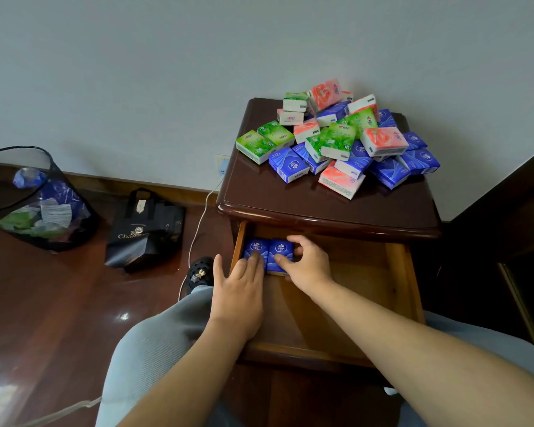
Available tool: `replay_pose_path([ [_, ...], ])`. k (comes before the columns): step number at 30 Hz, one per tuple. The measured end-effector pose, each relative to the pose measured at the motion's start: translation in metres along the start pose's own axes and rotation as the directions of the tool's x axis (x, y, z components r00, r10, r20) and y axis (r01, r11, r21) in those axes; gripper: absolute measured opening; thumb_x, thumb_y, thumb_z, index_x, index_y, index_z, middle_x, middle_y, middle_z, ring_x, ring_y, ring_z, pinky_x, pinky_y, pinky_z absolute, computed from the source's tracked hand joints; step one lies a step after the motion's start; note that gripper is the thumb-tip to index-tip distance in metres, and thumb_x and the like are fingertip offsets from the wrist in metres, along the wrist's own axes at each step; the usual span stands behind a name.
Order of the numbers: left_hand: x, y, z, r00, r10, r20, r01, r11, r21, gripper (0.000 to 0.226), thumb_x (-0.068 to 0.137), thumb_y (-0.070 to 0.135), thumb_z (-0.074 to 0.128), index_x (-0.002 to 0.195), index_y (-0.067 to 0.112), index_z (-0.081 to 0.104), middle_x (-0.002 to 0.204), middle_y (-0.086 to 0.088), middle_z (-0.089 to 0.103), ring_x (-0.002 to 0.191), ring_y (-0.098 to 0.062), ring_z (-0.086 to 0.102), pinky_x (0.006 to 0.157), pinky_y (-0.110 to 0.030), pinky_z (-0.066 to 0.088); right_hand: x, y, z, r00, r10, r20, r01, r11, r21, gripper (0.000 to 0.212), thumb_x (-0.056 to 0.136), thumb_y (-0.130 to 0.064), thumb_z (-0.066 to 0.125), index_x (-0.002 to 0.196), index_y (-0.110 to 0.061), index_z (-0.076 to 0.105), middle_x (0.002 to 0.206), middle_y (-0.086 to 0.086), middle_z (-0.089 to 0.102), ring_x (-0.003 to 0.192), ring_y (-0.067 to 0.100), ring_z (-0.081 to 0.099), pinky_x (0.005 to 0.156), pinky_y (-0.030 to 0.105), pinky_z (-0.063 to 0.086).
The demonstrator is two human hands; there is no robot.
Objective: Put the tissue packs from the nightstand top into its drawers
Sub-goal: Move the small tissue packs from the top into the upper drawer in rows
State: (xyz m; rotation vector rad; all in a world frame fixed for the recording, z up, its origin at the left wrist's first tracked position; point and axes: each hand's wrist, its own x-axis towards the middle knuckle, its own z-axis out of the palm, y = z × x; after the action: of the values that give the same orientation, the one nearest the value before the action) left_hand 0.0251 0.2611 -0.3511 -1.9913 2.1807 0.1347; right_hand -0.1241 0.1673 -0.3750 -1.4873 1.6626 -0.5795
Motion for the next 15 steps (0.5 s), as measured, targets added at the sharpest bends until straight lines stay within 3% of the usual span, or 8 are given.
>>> replay_pose_path([
  [11,0.002,0.0,0.002,1.0,0.001,-0.005,-0.001,1.0,-0.01,0.071,0.102,0.033,0.034,0.166,0.017,0.006,0.173,-0.004,0.008,0.156,-0.023,0.014,0.123,-0.066,0.002,-0.005,-0.003,0.001,1.0,0.021,0.014,-0.021,0.999,0.026,0.058,0.091,-0.028,0.081,0.143,-0.029,0.056,0.134,0.005,0.062,0.116,0.025,0.067,0.086,0.046,0.065],
  [15,0.0,-0.001,0.0,1.0,-0.003,-0.025,0.002,1.0,-0.014,0.072,0.101,0.03,0.033,0.166,0.016,0.006,0.173,-0.005,0.009,0.156,-0.023,0.015,0.124,-0.064,0.001,-0.013,-0.01,-0.004,0.992,0.115,-0.054,-0.111,0.992,0.064,0.062,0.087,-0.04,0.083,0.136,-0.023,0.048,0.121,0.001,0.059,0.106,0.022,0.067,0.081,0.043,0.065],
])
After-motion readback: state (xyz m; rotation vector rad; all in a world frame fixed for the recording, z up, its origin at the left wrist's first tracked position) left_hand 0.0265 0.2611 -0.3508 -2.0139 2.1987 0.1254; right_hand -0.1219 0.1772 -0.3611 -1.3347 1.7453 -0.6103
